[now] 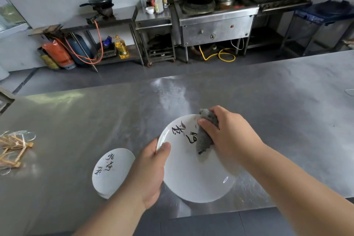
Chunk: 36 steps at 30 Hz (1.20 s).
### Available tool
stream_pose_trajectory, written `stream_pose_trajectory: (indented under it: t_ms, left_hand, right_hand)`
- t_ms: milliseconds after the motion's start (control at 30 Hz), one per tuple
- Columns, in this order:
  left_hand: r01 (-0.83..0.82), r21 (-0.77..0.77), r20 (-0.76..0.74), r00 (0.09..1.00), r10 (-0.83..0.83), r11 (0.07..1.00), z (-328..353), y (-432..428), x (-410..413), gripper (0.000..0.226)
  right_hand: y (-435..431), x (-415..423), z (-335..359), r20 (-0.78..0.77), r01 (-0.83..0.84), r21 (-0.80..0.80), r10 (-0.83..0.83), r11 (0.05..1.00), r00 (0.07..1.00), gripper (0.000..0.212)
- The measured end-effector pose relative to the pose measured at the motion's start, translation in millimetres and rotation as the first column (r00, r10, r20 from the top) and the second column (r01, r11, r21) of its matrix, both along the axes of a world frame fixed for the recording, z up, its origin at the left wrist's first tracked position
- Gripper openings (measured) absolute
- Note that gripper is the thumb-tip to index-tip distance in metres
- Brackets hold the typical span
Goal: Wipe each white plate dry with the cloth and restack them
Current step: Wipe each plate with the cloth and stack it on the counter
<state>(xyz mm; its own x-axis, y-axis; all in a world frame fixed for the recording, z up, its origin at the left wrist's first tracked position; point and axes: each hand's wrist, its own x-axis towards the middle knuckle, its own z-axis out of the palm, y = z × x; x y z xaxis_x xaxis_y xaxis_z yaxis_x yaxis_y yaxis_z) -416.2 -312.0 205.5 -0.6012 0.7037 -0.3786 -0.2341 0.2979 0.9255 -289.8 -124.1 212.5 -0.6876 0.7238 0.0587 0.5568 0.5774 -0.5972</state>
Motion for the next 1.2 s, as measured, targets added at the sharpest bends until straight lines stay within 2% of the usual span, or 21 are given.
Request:
stream_pose_trajectory:
  t_ms: [67, 133, 200, 267, 333, 400, 467, 533, 600, 633, 667, 733, 800, 867, 933, 1000, 1033, 1067, 1133, 1200]
  left_hand:
    - [0.056, -0.013, -0.181, 0.982, -0.057, 0.998, 5, 2, 0, 0.036]
    - [0.214, -0.049, -0.353, 0.910, -0.217, 0.976, 12, 7, -6, 0.027]
    - [0.272, -0.076, -0.390, 0.877, -0.280, 0.959, 19, 12, -9, 0.030]
    - [0.186, 0.006, -0.319, 0.931, -0.175, 0.982, 19, 13, -7, 0.029]
    - [0.085, 0.053, -0.265, 0.962, -0.068, 0.995, 10, 8, -5, 0.029]
    - [0.051, 0.033, -0.319, 0.947, -0.038, 0.998, 0, 2, -3, 0.037]
    - [0.059, -0.022, -0.410, 0.910, -0.063, 0.998, -4, 3, -2, 0.040]
    - [0.134, -0.067, -0.457, 0.877, -0.150, 0.989, 0, 9, -2, 0.040]
    - [0.174, -0.081, -0.458, 0.868, -0.192, 0.981, 6, 13, -1, 0.047]
    - [0.161, -0.057, -0.416, 0.893, -0.170, 0.985, 6, 12, -2, 0.050]
    - [0.128, -0.018, -0.329, 0.936, -0.127, 0.992, 4, 9, -2, 0.048]
    - [0.054, 0.029, -0.176, 0.983, -0.048, 0.998, -3, 1, -2, 0.031]
    - [0.042, -0.014, -0.205, 0.978, -0.044, 0.999, -8, -7, 1, 0.027]
    - [0.041, -0.073, -0.345, 0.936, -0.064, 0.996, -13, -7, 2, 0.028]
    - [0.082, -0.119, -0.470, 0.873, -0.129, 0.989, -9, 1, 1, 0.028]
    - [0.165, -0.148, -0.492, 0.843, -0.217, 0.975, -1, 9, 0, 0.029]
    - [0.185, -0.126, -0.464, 0.857, -0.223, 0.975, 1, 11, -1, 0.031]
    - [0.177, -0.069, -0.392, 0.900, -0.190, 0.982, 3, 11, -2, 0.034]
    - [0.086, 0.022, -0.242, 0.967, -0.078, 0.996, 0, 5, -2, 0.032]
    - [0.014, -0.004, -0.270, 0.963, -0.015, 1.000, -7, -2, 0, 0.028]
  right_hand:
    - [-4, 0, 6, 0.015, -0.131, 0.056, 0.130, 0.990, 0.991, 0.032]
    - [-10, -5, 15, -0.041, -0.303, 0.162, 0.313, 0.939, 0.949, 0.034]
    - [-18, -11, 19, -0.056, -0.402, 0.259, 0.429, 0.878, 0.902, 0.042]
    - [-14, -16, 20, -0.115, -0.304, 0.259, 0.342, 0.917, 0.933, 0.036]
    - [0, -12, 15, -0.148, -0.127, 0.120, 0.144, 0.985, 0.978, 0.025]
    - [7, -4, 7, -0.090, -0.062, -0.003, 0.062, 0.998, 0.994, 0.022]
    - [-4, -2, 3, -0.036, -0.141, 0.056, 0.143, 0.988, 0.989, 0.024]
    - [-22, -6, 2, -0.053, -0.286, 0.174, 0.299, 0.942, 0.953, 0.027]
    - [-28, -12, 4, -0.071, -0.372, 0.206, 0.393, 0.905, 0.917, 0.031]
    - [-26, -14, 5, -0.080, -0.363, 0.185, 0.382, 0.913, 0.921, 0.030]
    - [-21, -14, 5, -0.099, -0.314, 0.150, 0.331, 0.937, 0.939, 0.027]
    - [-6, -10, -1, -0.143, -0.135, 0.055, 0.142, 0.989, 0.980, 0.021]
    - [3, -3, -7, -0.125, 0.004, -0.018, -0.007, 1.000, 0.992, 0.023]
    - [0, -1, -10, -0.066, -0.030, 0.030, 0.031, 0.999, 0.997, 0.024]
    - [-15, -4, -5, -0.064, -0.188, 0.125, 0.197, 0.974, 0.978, 0.025]
    - [-28, -8, -3, -0.065, -0.357, 0.199, 0.376, 0.913, 0.924, 0.030]
    - [-31, -9, -4, -0.076, -0.371, 0.203, 0.392, 0.906, 0.917, 0.029]
    - [-29, -11, -5, -0.111, -0.323, 0.185, 0.347, 0.928, 0.931, 0.024]
    - [-15, -10, -10, -0.187, -0.120, 0.062, 0.129, 0.991, 0.974, 0.013]
    - [-1, -4, -15, -0.145, 0.025, -0.073, -0.035, 0.997, 0.989, 0.012]
